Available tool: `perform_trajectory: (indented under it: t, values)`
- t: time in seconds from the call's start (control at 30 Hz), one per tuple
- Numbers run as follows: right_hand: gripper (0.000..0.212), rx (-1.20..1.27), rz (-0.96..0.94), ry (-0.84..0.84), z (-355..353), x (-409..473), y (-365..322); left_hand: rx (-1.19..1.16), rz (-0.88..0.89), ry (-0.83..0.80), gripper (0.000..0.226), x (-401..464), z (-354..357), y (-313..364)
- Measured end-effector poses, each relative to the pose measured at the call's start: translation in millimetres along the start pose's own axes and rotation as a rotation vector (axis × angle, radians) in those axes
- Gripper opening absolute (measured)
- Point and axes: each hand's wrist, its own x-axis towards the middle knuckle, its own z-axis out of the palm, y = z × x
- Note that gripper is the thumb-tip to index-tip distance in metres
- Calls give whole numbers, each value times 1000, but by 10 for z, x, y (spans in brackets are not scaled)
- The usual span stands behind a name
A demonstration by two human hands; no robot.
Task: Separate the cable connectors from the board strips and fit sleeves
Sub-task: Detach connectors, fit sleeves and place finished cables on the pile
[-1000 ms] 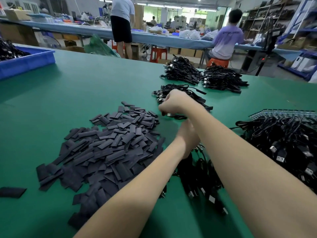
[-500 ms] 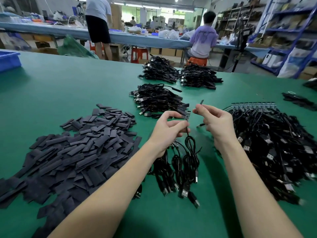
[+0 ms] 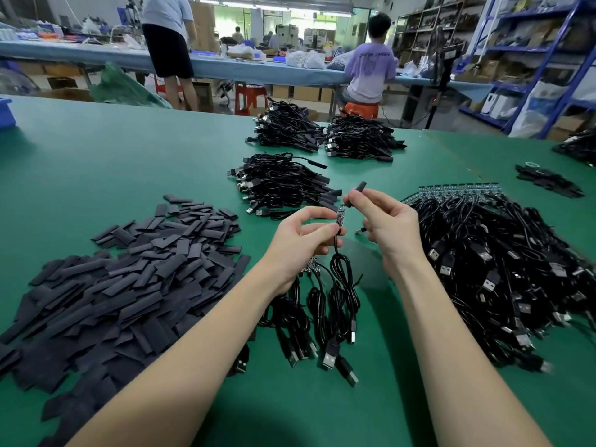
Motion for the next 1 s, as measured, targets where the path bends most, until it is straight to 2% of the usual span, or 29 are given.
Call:
perform_trajectory:
  t: [0.2,0.37,0.57,0.7,0.8,1.0]
  values:
    - [5,33,30,-89,-39,-30,-3,-46,-28,-57,16,-14,-20,26]
    - [20,-33,75,-168,-156,2,-62,-19,-38,-101,15,-25,-38,38]
    - [26,-42,87,-182,-175,-4,-62,-9,-21,-132,15,-33,-53,39]
    - [35,-33,155,-288,-252,-4,-107,13,1,-152,15,-37,-55,33]
    - [35,-39,185,-362,-306,-5,-147,17,3,-155,18,-34,-49,31]
    - [37,-139,154,-404,-369,7,-263,-20,-9,-159,14,-30,-65,45]
